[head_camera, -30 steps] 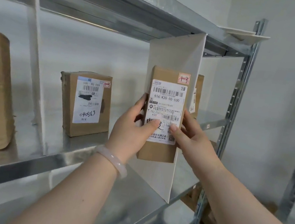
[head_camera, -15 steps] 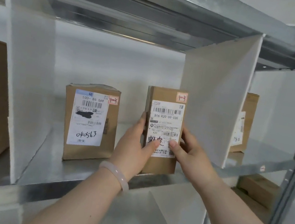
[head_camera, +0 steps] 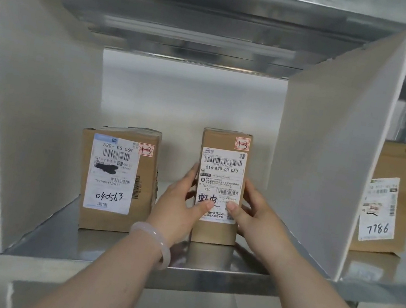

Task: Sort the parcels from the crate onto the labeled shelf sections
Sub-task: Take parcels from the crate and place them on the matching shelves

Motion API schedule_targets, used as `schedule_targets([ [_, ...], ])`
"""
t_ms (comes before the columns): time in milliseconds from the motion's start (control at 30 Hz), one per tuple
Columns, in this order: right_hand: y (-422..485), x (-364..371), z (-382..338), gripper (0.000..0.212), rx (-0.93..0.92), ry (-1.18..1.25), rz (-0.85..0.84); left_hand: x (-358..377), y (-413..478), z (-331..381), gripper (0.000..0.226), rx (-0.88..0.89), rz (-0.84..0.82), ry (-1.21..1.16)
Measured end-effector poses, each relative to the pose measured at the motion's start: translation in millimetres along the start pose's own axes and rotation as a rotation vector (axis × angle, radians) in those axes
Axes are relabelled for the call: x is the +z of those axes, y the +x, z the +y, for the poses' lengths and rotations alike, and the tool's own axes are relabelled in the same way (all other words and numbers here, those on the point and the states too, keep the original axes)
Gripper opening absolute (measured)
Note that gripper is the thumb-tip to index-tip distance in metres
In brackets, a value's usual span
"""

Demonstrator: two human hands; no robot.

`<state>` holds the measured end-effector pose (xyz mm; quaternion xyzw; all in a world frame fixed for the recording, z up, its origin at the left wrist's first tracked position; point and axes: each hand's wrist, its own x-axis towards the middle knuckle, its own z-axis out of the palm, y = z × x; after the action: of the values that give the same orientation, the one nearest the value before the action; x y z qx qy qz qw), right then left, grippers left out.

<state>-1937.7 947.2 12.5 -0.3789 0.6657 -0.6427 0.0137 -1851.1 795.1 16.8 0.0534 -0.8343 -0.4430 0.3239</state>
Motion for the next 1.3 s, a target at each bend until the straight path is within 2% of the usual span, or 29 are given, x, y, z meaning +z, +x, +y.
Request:
schedule_targets([
  [333,14.6,-1.9,7.9,0.067,0.019,-0.048,-0.006,11.5,3.7,12.2,0.075,-0.076,0.034,0.051],
  [533,6.5,-0.6,4.9,0.087,0.081,-0.151,0.069,12.9,-9.1,22.4,0.081,-0.133,0.077,0.025],
  [700,-21.5,0.3,2.6,0.085,-0.047,-0.187,0.144,11.8,-36.3,20.5,0.077,-0.086,0.158,0.013],
  [867,-57.5,26.3,-5.9,0.077,-0.172,-0.240,0.174,-4.9,-69.3,18.6,0.062,-0.003,0.233,0.004],
  [933,-68.3,48.0,-17.2,0.074,-0.246,-0.266,0.122,-23.2,-82.2,17.2,0.059,0.030,0.269,0.021],
  [1033,-80.9,90.9,-36.3,0.069,-0.355,-0.334,-0.063,-61.8,-110.5,11.5,0.054,0.048,0.335,0.037],
  [1167,-105.1,164.0,-56.1,0.064,-0.341,-0.244,-0.291,-131.0,-167.5,-8.9,0.044,-0.021,0.431,0.064],
  [1300,-147.6,264.7,-66.3,0.063,-0.275,-0.121,-0.454,-220.0,-244.7,-37.8,0.044,-0.176,0.516,0.093],
])
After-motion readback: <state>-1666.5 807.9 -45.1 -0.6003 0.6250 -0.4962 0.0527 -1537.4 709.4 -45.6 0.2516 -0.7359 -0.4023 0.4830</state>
